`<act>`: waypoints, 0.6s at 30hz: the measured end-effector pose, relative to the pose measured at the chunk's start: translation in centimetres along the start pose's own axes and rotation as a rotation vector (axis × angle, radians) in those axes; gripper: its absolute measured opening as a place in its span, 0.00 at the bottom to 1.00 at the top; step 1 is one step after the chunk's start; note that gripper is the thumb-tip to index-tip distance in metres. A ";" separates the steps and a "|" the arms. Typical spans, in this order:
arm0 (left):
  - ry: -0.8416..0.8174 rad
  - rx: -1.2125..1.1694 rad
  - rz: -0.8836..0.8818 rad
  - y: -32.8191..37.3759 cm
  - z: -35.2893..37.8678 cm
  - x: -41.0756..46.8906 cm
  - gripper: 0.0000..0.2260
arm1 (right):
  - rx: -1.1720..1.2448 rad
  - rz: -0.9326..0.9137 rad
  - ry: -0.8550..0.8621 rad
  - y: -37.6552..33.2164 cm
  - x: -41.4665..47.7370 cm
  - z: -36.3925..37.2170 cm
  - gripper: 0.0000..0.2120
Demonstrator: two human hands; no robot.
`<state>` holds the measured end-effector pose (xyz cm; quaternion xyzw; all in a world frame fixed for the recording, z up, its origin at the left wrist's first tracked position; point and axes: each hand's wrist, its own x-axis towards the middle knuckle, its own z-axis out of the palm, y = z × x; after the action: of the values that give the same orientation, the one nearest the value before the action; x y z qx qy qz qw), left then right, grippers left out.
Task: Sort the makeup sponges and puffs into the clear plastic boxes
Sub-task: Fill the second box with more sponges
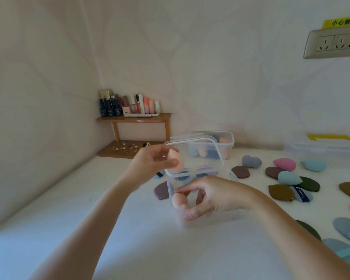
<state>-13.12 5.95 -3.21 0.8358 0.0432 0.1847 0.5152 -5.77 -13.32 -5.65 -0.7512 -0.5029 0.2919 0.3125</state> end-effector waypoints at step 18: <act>-0.211 0.707 0.062 -0.5 1.5 0.6 0.10 | 0.016 0.057 0.020 -0.2 0.0 0.2 0.29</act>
<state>-11.97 5.06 -4.13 0.9775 0.0259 0.0867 0.1904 -6.04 -13.26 -5.62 -0.7656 -0.4757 0.2974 0.3148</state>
